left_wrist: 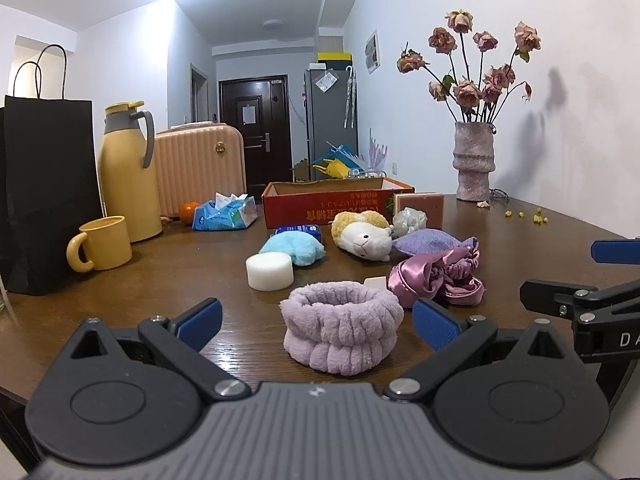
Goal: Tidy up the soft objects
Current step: 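Move the left gripper to the lilac fuzzy headband and close on it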
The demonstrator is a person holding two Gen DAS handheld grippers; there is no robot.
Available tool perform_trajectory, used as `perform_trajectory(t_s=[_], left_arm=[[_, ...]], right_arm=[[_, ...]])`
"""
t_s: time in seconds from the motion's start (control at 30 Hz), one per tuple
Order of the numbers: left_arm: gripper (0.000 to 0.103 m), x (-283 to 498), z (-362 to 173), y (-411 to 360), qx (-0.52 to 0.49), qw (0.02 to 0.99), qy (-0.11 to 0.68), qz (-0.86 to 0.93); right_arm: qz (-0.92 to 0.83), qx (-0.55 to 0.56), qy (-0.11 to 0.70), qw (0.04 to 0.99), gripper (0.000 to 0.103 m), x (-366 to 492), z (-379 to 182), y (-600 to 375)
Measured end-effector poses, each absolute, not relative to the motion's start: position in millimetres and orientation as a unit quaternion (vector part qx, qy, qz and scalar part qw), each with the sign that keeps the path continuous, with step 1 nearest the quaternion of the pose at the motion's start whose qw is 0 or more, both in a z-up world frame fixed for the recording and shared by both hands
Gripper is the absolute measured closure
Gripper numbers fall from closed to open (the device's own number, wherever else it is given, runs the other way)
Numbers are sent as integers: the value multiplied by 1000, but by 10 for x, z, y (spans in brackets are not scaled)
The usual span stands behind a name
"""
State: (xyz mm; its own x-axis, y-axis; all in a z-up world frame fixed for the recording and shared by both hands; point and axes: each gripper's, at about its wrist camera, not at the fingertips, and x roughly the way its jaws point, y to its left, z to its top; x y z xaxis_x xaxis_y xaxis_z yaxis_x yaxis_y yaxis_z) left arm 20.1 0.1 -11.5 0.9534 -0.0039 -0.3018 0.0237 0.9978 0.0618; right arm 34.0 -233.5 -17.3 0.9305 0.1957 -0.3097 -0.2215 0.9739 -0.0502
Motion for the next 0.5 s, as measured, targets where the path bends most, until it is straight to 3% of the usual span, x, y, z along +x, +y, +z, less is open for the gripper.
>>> perform_trajectory(t_s=[0.5], left_arm=[[0, 575, -211, -121, 37, 983, 181, -16]], right_arm=[[97, -36, 177, 979, 0, 612, -251, -2473]])
